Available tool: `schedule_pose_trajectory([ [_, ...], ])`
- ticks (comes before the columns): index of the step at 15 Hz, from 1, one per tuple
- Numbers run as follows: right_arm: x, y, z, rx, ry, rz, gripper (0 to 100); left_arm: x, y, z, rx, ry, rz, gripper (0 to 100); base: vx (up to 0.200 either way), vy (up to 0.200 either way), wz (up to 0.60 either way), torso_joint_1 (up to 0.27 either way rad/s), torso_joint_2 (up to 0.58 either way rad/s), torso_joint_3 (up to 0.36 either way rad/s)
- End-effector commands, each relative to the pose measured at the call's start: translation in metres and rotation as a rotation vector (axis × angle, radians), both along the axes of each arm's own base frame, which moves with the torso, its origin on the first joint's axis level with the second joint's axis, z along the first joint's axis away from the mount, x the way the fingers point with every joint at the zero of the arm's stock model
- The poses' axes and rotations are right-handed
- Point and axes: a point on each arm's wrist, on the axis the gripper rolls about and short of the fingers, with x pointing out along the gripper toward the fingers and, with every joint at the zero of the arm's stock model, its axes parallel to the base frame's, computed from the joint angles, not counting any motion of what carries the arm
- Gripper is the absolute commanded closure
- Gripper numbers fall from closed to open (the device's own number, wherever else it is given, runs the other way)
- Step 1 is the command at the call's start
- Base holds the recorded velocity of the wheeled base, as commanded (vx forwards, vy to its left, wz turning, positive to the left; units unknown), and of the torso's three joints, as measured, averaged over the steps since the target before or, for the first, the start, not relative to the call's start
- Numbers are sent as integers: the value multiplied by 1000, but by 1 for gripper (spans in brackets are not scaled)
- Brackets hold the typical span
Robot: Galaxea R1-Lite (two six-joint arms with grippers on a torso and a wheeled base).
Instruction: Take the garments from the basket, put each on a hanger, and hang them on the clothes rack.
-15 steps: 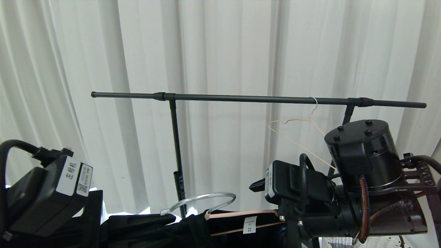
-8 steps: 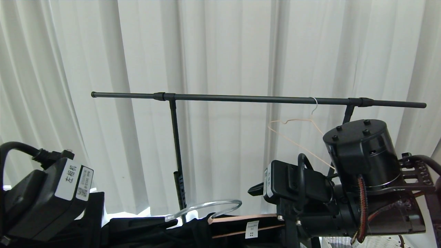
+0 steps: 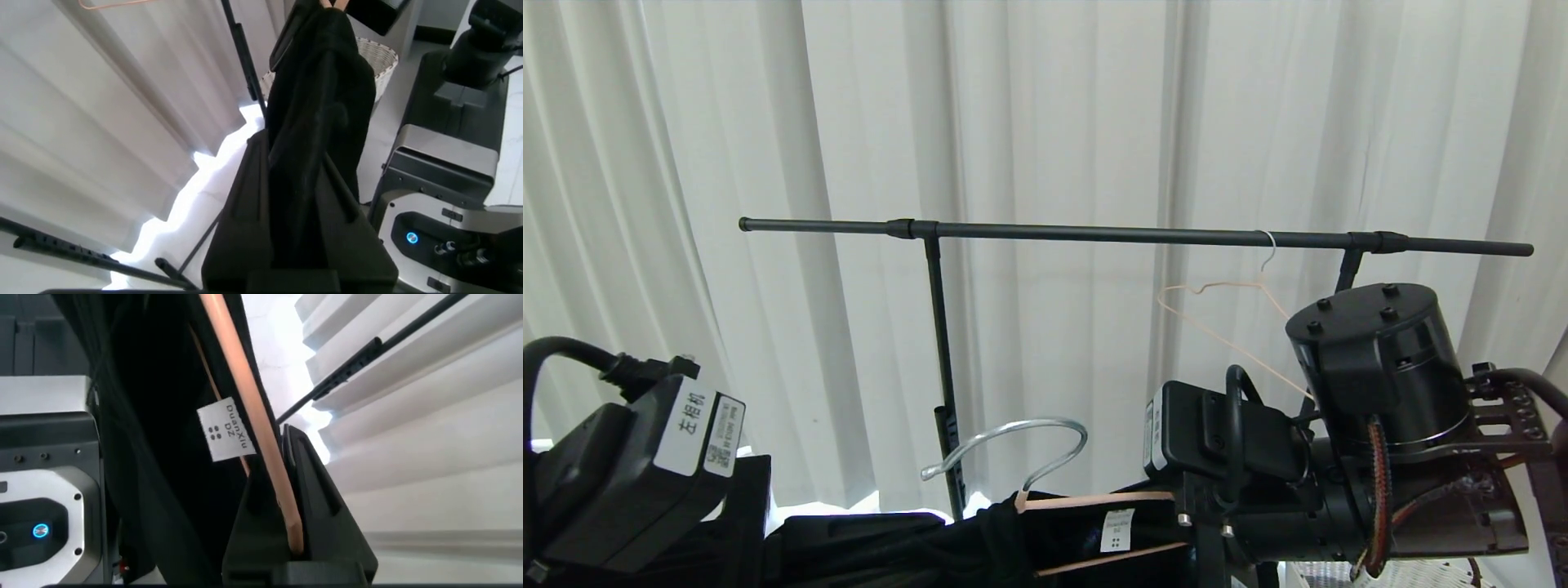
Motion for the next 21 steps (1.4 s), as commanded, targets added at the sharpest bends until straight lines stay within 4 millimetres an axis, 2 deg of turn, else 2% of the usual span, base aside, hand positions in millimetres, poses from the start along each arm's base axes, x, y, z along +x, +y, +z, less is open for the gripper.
schedule_pose_trajectory([
  [1,0,-1,1,5,-3,1,100,0,0,-1,6,-3,2,0,0,0,0,0,0,0],
  [4,-1,-1,7,38,-35,2,100,2,0,-3,20,-9,4,0,0,0,0,0,0,0],
  [8,-4,-15,20,72,-68,-26,100,3,6,-4,25,-14,77,0,0,0,0,0,0,0],
  [13,19,-48,18,61,-73,-182,100,-2,18,-3,3,-37,126,0,0,0,0,0,0,0],
  [18,28,-69,26,81,-92,-269,100,19,42,-8,30,-13,366,0,0,0,0,0,0,0],
  [21,26,-72,32,98,-121,-299,100,20,44,-17,52,14,387,0,0,0,0,0,0,0],
])
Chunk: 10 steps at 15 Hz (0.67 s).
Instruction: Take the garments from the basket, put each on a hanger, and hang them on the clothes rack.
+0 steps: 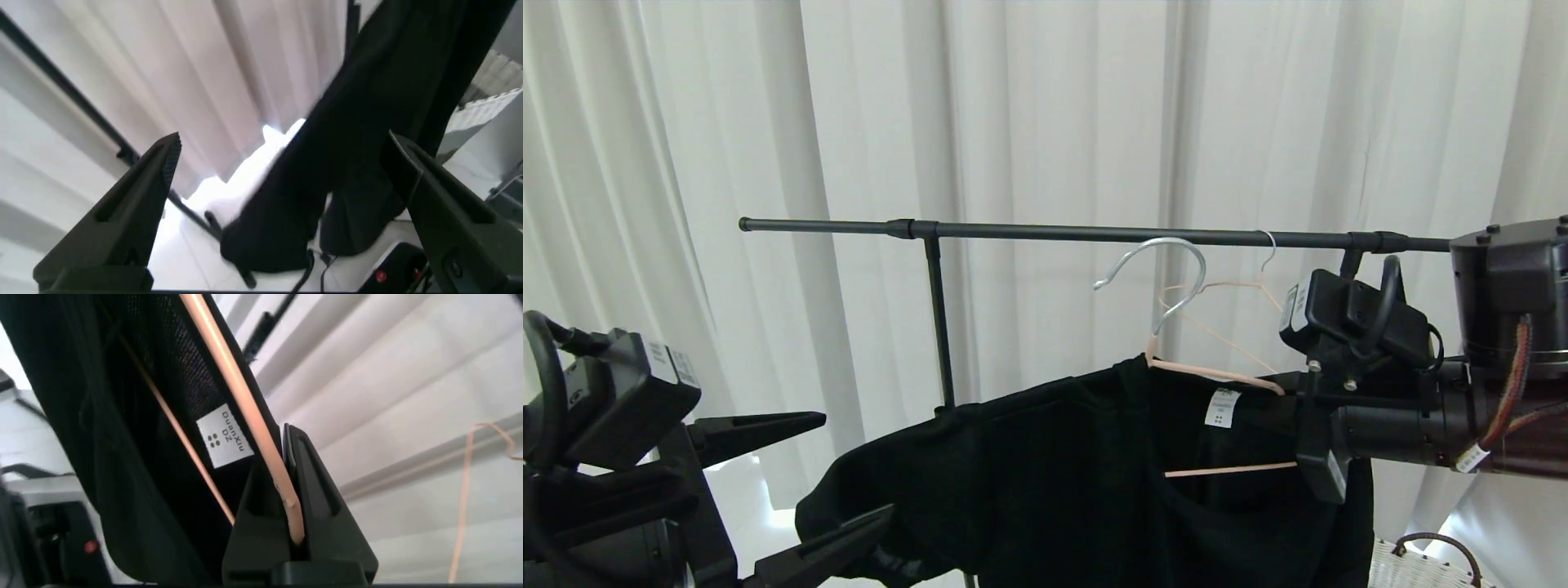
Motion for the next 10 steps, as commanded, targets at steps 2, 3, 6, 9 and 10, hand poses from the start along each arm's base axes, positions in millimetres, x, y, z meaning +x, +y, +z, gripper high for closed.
schedule_pose_trajectory([
  [2,-7,-6,8,20,-25,0,100,8,2,-12,42,53,64,0,0,0,0,0,0,0],
  [3,-10,-6,8,20,-25,8,100,10,3,-18,62,76,97,0,0,0,0,0,0,0],
  [6,-12,-5,9,24,-30,16,100,13,3,-26,98,105,142,0,0,0,0,0,0,0],
  [9,-13,-5,9,26,-32,19,100,14,3,-27,101,110,145,100,0,0,0,0,0,0],
  [10,-14,-6,10,28,-34,19,100,14,3,-27,101,109,146,100,0,0,0,0,0,0],
])
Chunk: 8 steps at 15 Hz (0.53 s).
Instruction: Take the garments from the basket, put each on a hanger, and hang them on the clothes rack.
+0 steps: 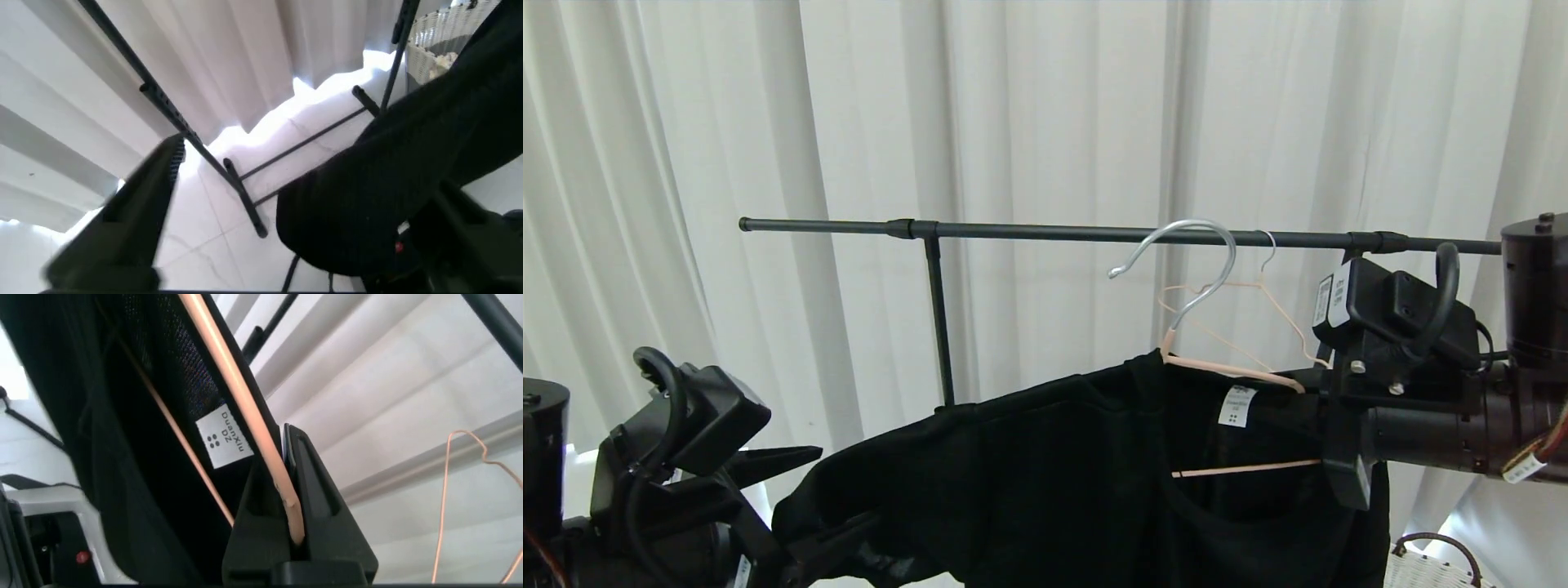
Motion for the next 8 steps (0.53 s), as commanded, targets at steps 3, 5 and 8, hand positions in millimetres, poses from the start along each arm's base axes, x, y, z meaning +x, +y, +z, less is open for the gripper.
schedule_pose_trajectory([
  [3,-2,-5,1,0,-7,-22,100,0,6,-1,7,0,56,100,0,0,0,0,0,0],
  [5,0,-10,-1,-9,-8,-63,100,-4,15,-2,4,-15,114,100,0,0,0,0,0,0],
  [8,4,-18,-1,-10,-8,-107,100,-3,36,-5,7,-7,280,100,0,0,0,0,0,0],
])
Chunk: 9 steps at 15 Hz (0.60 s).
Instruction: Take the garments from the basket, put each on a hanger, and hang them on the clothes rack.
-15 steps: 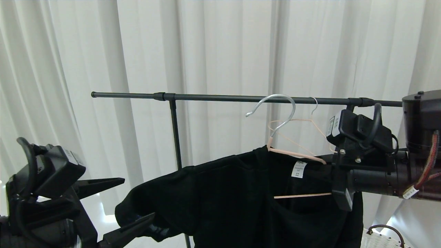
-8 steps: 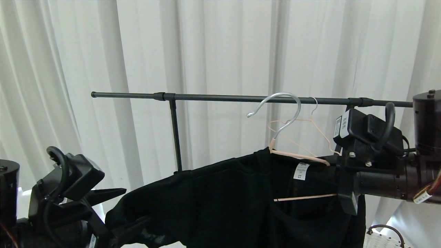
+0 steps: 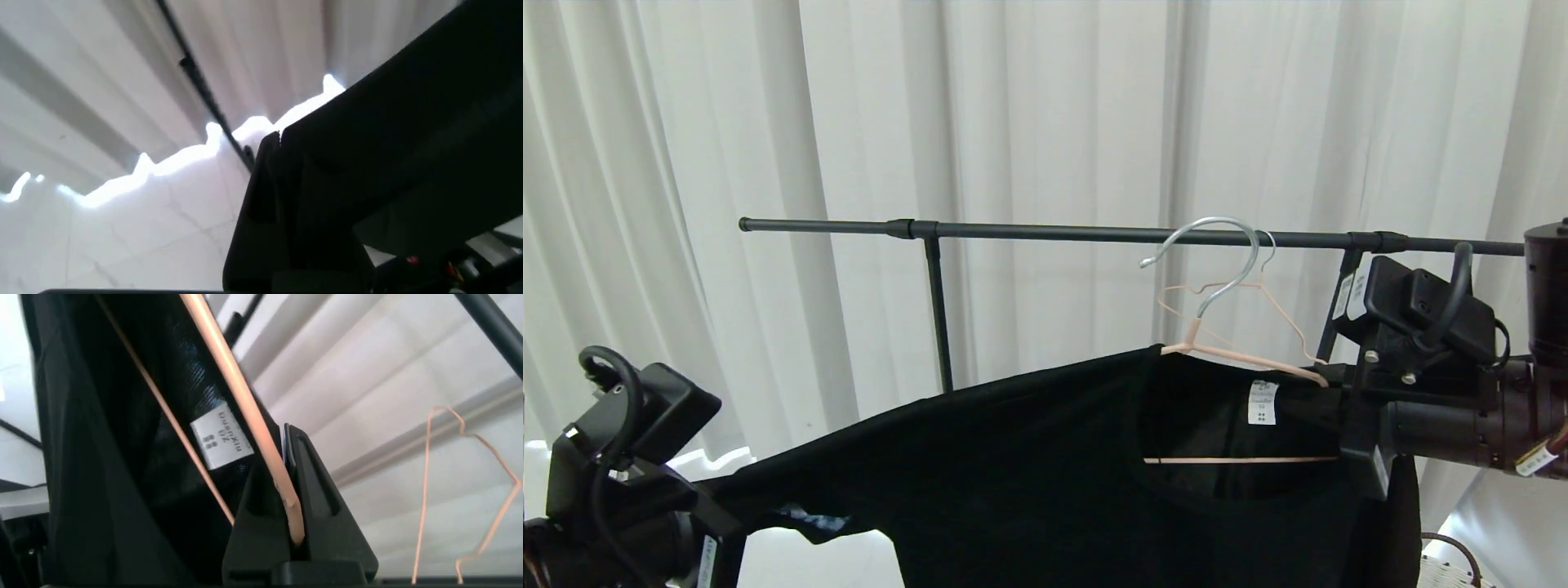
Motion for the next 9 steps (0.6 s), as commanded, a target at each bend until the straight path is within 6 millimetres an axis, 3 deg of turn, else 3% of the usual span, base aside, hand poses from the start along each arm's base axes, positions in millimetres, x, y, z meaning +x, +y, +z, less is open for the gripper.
schedule_pose_trajectory([
  [1,2,-4,0,2,-2,-21,100,0,16,-1,1,-2,122,100,0,0,0,0,0,0],
  [4,5,-7,0,1,-3,-41,100,3,29,-4,2,17,225,100,0,0,0,0,0,0],
  [8,5,-9,0,-3,2,-48,100,1,29,3,-1,-18,225,100,0,0,0,0,0,0],
  [9,5,-9,0,-3,2,-48,100,0,28,4,-4,-26,215,0,0,0,0,0,0,0],
])
